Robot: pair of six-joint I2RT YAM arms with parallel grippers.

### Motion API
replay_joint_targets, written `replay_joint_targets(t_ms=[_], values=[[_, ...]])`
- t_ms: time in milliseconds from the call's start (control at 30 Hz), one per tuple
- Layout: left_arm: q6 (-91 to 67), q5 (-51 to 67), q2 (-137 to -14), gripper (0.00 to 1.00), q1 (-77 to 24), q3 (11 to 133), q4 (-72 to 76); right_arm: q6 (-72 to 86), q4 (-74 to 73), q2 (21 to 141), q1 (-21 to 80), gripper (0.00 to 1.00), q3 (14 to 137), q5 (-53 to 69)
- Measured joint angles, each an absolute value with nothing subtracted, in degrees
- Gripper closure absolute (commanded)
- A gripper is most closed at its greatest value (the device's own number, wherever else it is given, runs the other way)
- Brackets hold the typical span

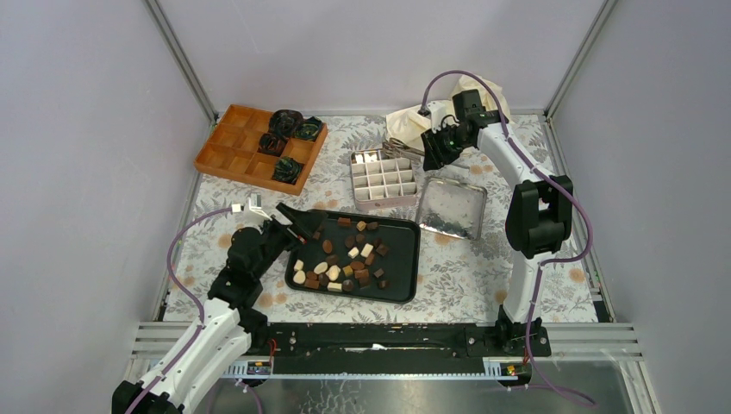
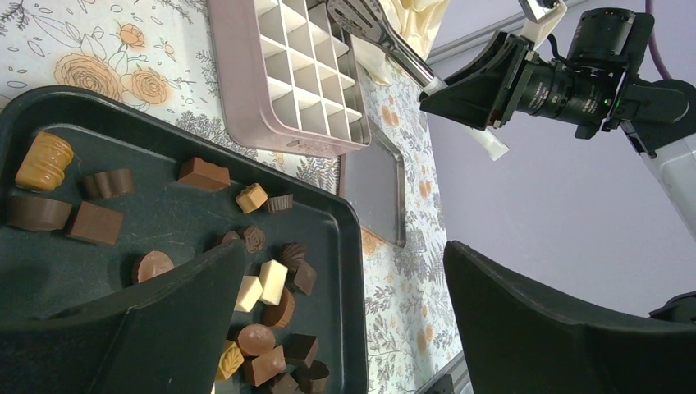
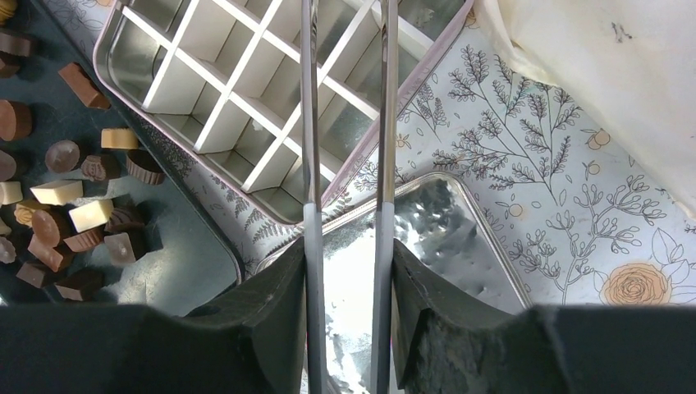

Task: Pack the chocolate
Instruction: Place the fake chocolate in the packing box.

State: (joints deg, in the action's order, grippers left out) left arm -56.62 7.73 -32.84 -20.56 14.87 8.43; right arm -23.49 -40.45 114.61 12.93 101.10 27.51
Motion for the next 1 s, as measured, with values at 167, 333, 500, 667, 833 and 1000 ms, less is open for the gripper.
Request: replay_joint_targets(t_ms=[167,333,500,667,833,1000], values=[[-56.9,8.05,-33.06,0.03,-20.56,14.87,8.97,-23.46,-40.51,114.98,12.93,0.56,101.65,27.51],[-57.04,8.67,-33.89,0.03,-20.56,14.9,9.41,-23.46,-40.6,115.55,12.93,0.57,102.17,27.55],[-57.14,9.15,-34.44,0.03,-20.56,14.92,9.41,-23.46,-40.97,115.55,12.93,0.57,102.17,27.77],[-57.39,9.45,-34.57,0.03,-20.56,14.92,9.54,-23.49,-39.9,111.57,12.91,0.57,97.38,29.74],[-57.04,9.54,-35.68,0.04,-20.56,15.2,9.34,-23.75,-38.98,98.5,12.91,0.57,84.9,34.48],[-56.69,9.74,-37.26,0.06,-20.56,16.27,9.34,-25.36,-37.6,82.91,12.6,0.57,72.88,40.01]])
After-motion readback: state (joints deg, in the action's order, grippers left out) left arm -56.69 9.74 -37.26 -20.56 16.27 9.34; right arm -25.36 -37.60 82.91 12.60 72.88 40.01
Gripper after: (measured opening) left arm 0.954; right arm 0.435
